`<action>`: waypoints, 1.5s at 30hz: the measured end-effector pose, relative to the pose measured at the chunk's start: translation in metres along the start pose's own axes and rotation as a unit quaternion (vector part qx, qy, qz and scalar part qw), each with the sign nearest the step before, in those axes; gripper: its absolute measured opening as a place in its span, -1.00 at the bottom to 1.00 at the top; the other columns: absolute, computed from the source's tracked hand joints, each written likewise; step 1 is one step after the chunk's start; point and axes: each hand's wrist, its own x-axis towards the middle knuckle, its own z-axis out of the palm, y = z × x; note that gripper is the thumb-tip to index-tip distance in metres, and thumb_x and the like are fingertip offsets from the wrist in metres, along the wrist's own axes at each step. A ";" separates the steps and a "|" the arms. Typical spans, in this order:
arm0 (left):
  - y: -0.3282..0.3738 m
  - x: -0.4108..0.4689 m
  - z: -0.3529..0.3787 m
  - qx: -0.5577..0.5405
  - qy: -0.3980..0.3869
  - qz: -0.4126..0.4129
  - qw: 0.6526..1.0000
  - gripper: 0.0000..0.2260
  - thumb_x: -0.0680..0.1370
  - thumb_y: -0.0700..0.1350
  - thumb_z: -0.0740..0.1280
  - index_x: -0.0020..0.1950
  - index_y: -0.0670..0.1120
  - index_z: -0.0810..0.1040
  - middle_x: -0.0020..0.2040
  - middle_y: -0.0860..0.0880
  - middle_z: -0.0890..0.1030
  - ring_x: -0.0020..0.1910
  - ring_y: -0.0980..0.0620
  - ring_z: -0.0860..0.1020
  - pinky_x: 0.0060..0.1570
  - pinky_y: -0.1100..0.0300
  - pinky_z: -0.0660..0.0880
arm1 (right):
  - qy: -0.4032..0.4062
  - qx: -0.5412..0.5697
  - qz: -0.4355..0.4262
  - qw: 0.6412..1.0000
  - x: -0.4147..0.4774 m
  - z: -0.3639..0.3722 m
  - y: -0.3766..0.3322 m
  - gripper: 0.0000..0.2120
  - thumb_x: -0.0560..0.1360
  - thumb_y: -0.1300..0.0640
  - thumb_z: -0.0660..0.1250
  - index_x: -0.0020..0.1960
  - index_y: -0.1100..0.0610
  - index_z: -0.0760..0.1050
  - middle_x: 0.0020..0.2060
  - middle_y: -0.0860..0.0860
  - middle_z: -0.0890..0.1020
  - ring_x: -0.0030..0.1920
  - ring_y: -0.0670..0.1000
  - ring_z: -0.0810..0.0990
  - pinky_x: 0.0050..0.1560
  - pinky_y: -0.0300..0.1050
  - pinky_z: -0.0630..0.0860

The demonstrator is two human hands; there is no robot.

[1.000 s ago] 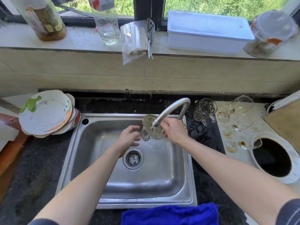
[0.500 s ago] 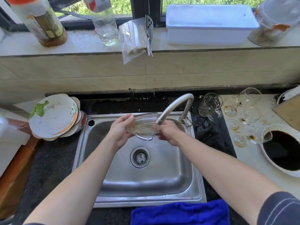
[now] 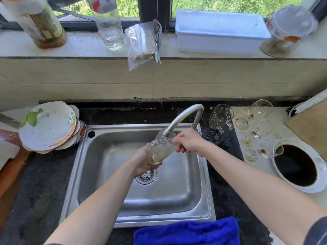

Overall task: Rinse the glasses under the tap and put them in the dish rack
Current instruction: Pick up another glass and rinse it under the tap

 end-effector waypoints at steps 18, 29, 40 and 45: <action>0.012 -0.022 0.012 0.331 0.158 0.373 0.852 -0.87 0.50 -0.20 0.40 -0.13 -0.29 0.57 -0.16 -0.07 0.62 -0.28 0.12 0.48 -0.25 0.34 0.38 | 0.244 -0.326 -0.303 0.862 -0.019 0.000 0.026 -0.82 0.52 0.11 0.31 0.08 0.14 0.58 0.00 0.00 0.60 0.03 0.07 0.55 -0.10 -0.01 0.53; 0.025 -0.022 0.012 0.424 0.162 0.397 0.798 -0.88 0.52 -0.16 0.38 -0.13 -0.21 0.55 -0.30 -0.02 0.55 -0.38 0.09 0.41 -0.31 0.27 0.27 | 0.073 -0.404 -0.277 0.869 -0.001 0.021 0.037 -0.70 0.56 0.12 0.20 0.27 0.01 0.50 0.27 -0.08 0.52 0.29 0.12 0.38 0.08 0.03 0.48; 0.044 -0.013 0.007 0.359 0.051 0.031 0.931 -0.77 0.60 -0.10 0.27 -0.17 -0.22 0.42 -0.38 -0.24 0.58 -0.53 -0.06 0.47 -0.55 0.26 0.29 | -0.058 0.016 -0.083 0.995 -0.008 0.004 0.039 -0.74 0.57 0.06 0.33 0.24 0.08 0.55 0.11 0.02 0.63 0.11 0.02 0.59 -0.08 -0.06 0.60; 0.047 -0.013 0.007 0.325 0.019 -0.051 0.944 -0.75 0.63 -0.12 0.23 -0.24 -0.17 0.43 -0.45 -0.09 0.48 -0.60 0.08 0.46 -0.61 0.33 0.25 | -0.113 0.086 0.014 0.990 -0.010 0.008 0.042 -0.70 0.57 -0.08 0.30 0.17 0.09 0.55 0.15 0.08 0.60 -0.05 0.08 0.68 -0.20 -0.07 0.59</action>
